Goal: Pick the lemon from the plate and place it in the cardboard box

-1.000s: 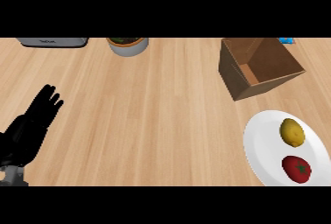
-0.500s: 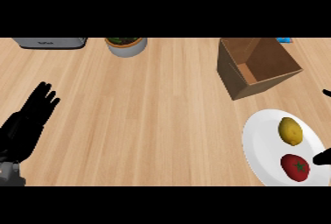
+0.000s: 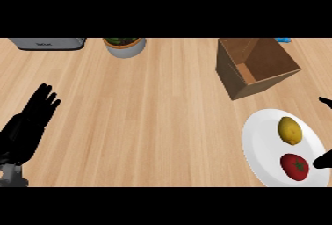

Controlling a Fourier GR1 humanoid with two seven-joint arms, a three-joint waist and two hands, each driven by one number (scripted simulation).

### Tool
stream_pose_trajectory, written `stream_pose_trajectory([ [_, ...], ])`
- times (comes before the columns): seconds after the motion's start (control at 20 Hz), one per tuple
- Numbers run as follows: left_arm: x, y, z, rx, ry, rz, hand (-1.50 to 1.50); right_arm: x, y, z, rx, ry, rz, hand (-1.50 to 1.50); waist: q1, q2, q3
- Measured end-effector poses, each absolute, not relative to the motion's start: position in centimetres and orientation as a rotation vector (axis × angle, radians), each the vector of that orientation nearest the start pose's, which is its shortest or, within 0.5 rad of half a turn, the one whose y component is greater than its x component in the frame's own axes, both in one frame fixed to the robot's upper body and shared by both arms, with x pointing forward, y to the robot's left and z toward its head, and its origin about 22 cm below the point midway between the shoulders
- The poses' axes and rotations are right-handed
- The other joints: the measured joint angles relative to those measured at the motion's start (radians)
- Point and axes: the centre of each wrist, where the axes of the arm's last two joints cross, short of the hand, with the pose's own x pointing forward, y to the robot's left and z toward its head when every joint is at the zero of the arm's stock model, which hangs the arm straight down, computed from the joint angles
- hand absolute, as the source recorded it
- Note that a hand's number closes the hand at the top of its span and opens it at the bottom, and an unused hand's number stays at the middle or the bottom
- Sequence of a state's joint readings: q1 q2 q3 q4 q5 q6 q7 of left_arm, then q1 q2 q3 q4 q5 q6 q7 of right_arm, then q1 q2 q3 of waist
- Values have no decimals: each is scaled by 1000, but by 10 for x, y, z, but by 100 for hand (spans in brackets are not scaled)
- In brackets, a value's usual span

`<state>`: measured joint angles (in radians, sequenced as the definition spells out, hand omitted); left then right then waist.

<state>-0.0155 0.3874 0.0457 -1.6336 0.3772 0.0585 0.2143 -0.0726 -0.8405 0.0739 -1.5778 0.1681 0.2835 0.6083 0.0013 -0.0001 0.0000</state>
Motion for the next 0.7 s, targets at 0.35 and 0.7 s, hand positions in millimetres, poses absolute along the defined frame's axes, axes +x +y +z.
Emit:
stream_pose_trajectory([
  [0.35, 246, 319, 60, 60, -1444, 50, 0, 261, -379, 103, -770, -823, 792, -150, 0, 0, 0],
  [0.7, 241, 323, 55, 60, -1440, 43, 0, 272, -364, 98, -804, -821, 827, -150, 1, 0, 0],
])
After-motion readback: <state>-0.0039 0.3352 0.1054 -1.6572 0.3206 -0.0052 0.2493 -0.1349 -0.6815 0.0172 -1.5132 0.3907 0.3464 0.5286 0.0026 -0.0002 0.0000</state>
